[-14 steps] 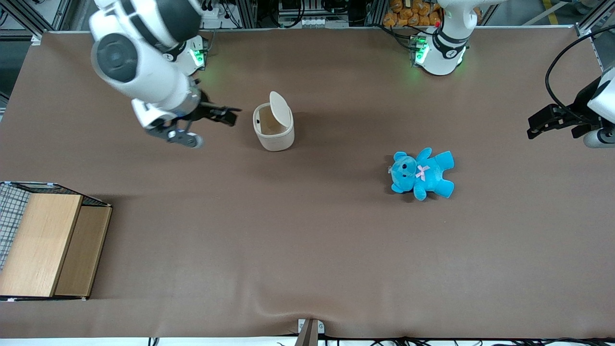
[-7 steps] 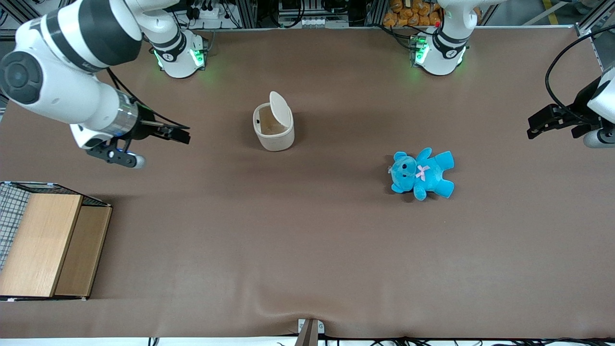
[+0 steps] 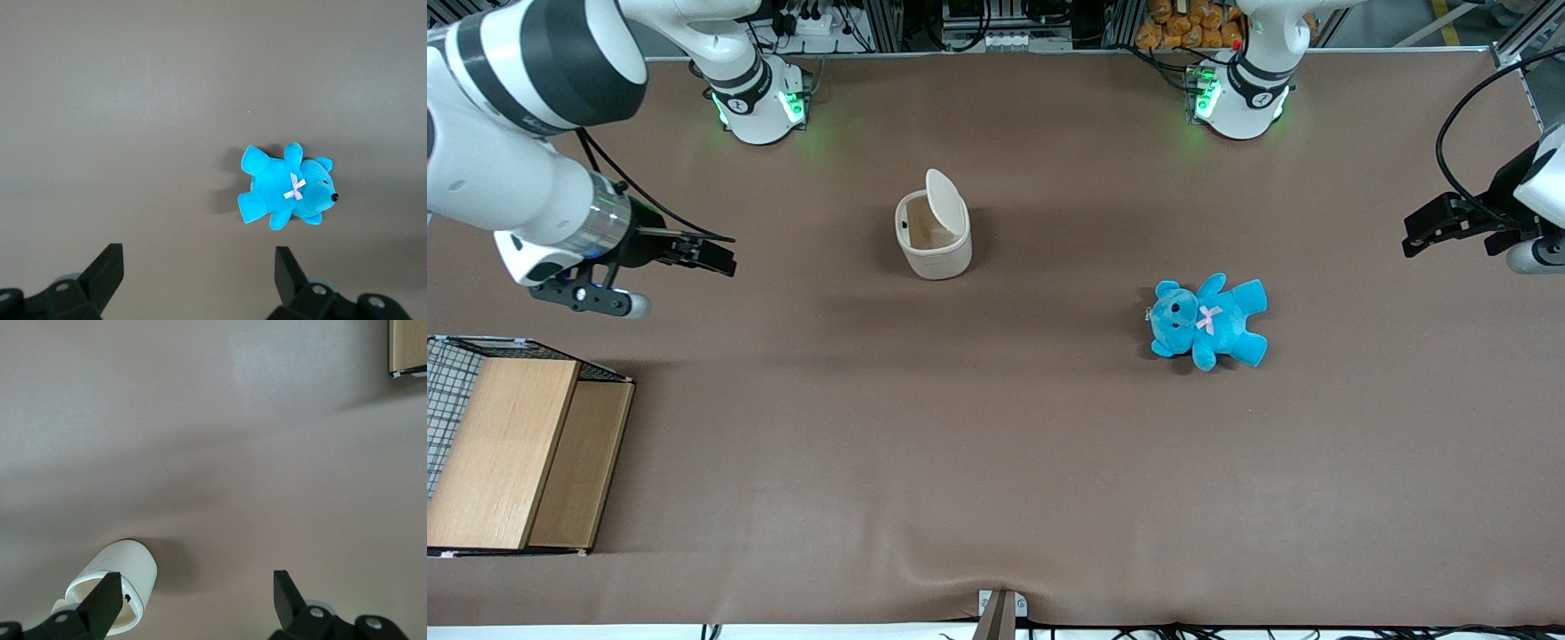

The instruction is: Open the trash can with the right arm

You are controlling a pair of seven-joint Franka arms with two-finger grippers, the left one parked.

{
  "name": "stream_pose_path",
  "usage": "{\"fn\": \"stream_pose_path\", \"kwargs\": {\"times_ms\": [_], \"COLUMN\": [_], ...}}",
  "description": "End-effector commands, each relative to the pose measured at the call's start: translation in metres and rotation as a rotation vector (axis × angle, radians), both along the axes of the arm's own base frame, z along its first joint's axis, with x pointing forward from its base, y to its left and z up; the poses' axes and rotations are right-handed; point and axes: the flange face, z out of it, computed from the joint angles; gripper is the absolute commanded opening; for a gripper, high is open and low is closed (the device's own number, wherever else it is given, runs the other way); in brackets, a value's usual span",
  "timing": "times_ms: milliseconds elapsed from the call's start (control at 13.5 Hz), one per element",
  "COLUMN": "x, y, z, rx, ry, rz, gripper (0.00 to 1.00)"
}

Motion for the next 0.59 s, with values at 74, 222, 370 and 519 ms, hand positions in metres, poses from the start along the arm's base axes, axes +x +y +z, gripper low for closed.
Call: {"fn": "stream_pose_path", "kwargs": {"times_ms": [74, 222, 370, 519], "x": [-0.008, -0.018, -0.029, -0.043], "y": [-0.008, -0.026, -0.043, -0.047], "z": [0.038, 0.066, 0.083, 0.099], "rx": [-0.017, -0.029, -0.033, -0.037], "ry": [-0.039, -0.096, -0.107, -0.128], "rz": [0.053, 0.118, 0.105, 0.11], "gripper": [1.0, 1.0, 1.0, 1.0]}}
